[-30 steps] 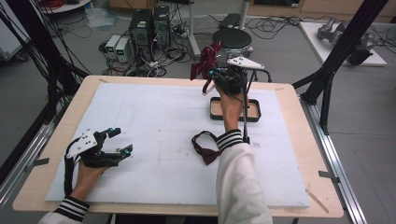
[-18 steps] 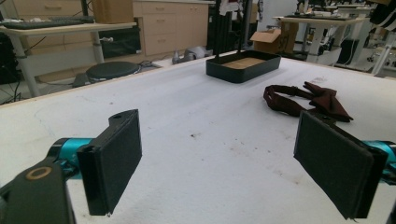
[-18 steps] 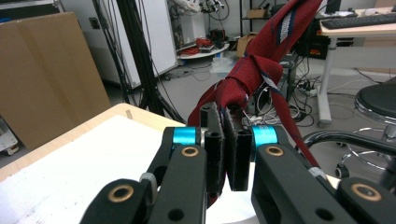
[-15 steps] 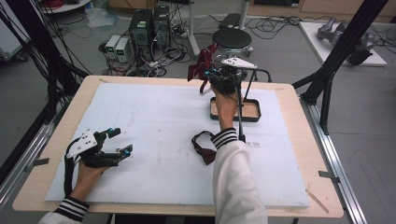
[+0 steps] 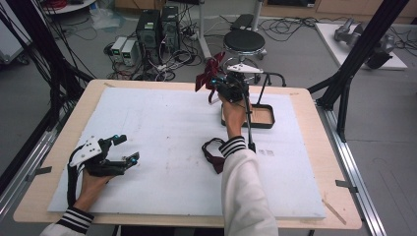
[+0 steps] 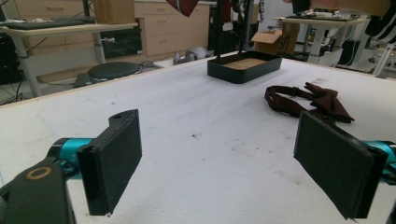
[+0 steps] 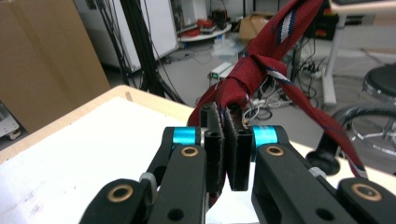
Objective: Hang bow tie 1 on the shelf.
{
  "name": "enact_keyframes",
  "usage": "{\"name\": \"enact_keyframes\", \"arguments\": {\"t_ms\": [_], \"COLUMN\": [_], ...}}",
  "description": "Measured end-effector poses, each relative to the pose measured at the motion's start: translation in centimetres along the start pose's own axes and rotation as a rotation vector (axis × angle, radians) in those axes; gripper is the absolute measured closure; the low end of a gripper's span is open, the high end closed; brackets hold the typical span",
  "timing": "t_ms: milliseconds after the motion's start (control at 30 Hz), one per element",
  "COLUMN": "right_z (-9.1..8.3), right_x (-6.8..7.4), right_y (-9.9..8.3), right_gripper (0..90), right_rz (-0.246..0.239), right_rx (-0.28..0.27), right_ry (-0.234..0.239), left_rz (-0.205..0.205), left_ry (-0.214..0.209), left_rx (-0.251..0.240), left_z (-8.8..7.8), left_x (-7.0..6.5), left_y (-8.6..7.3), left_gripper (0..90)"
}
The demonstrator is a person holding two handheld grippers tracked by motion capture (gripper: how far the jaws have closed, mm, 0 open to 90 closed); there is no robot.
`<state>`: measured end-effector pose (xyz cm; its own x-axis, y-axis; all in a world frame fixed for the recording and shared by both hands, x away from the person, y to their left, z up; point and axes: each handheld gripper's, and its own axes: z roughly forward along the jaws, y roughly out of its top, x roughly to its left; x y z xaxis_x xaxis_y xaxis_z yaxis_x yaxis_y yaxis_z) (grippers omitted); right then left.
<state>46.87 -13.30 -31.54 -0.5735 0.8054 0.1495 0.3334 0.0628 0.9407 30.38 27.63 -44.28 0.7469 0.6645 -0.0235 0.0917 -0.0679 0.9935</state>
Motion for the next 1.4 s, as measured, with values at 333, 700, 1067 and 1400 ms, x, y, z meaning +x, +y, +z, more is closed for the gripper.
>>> {"name": "enact_keyframes", "arguments": {"t_ms": [333, 700, 1067, 1400], "right_z": [0.37, 0.35, 0.6, 0.66], "right_x": [0.06, 0.0, -0.22, -0.5], "right_y": [-0.37, -0.59, -0.88, -0.99], "right_gripper": [87.3, 87.2, 86.0, 71.7], "right_rz": [-0.008, -0.029, -0.024, -0.03], "right_rx": [0.048, 0.103, 0.141, 0.163], "right_ry": [-0.024, -0.05, -0.051, -0.044], "left_rz": [0.001, 0.001, 0.001, 0.001], "left_ry": [0.0, -0.001, 0.0, -0.002], "left_rx": [0.0, -0.001, 0.001, 0.003], "left_z": [-0.08, -0.11, -0.13, -0.07], "left_x": [0.01, -0.01, -0.03, -0.01], "left_y": [0.05, 0.07, 0.07, 0.03], "left_gripper": [15.5, 15.5, 15.5, 15.5]}}
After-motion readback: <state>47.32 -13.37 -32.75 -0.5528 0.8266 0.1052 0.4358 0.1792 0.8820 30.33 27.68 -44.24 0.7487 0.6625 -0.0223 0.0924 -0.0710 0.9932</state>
